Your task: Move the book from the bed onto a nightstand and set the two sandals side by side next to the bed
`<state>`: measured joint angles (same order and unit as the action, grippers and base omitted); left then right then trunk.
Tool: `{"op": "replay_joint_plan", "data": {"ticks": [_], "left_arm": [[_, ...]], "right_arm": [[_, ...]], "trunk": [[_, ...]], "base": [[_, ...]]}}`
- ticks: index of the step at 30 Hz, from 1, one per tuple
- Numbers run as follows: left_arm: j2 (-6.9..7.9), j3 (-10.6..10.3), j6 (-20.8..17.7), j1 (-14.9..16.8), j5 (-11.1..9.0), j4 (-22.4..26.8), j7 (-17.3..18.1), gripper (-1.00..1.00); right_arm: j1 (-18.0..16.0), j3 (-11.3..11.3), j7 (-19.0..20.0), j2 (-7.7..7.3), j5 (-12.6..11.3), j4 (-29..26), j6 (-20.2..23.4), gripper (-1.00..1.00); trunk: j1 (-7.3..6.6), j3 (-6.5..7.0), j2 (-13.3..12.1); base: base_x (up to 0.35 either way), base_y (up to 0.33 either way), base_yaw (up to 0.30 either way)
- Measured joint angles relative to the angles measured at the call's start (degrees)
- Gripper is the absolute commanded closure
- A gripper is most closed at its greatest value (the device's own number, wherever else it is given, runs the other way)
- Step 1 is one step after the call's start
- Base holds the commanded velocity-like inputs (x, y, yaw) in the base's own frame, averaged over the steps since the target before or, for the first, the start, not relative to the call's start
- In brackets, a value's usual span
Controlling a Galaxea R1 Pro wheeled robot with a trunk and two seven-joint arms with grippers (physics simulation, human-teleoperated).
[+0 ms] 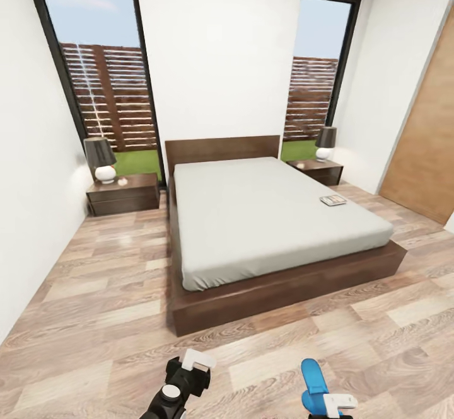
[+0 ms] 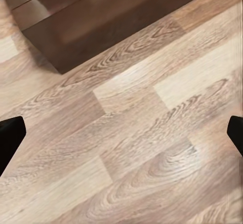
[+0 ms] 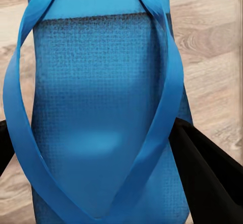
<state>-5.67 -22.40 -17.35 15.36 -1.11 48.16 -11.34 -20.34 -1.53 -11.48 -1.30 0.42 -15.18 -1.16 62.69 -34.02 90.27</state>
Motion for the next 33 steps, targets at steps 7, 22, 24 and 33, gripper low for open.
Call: {"op": "replay_joint_plan", "data": {"ticks": [7, 22, 24, 33], "left_arm": [[0.01, 0.0, 0.0, 0.0, 0.0, 0.0, 0.0, -1.00], [0.01, 0.0, 0.0, 0.0, 0.0, 0.0, 0.0, -1.00], [0.01, 0.0, 0.0, 0.0, 0.0, 0.0, 0.0, -1.00], [0.01, 0.0, 0.0, 0.0, 0.0, 0.0, 0.0, -1.00]], "right_arm": [[0.0, 0.0, 0.0, -0.01, 0.0, 0.0, 0.0, 1.00], [0.0, 0.0, 0.0, -0.07, 0.0, 0.0, 0.0, 1.00], [0.0, 0.0, 0.0, -0.08, 0.0, 0.0, 0.0, 1.00], [0.0, 0.0, 0.0, -0.13, 0.0, 0.0, 0.0, 1.00]], "trunk": [[0.00, 0.00, 0.0], [0.00, 0.00, 0.0], [0.00, 0.00, 0.0], [-0.01, 0.00, 0.0]], "base": [[0.001, 0.002, -0.294], [0.000, 0.005, -0.294], [0.010, 0.077, -0.294], [0.083, 0.136, -0.294]]}}
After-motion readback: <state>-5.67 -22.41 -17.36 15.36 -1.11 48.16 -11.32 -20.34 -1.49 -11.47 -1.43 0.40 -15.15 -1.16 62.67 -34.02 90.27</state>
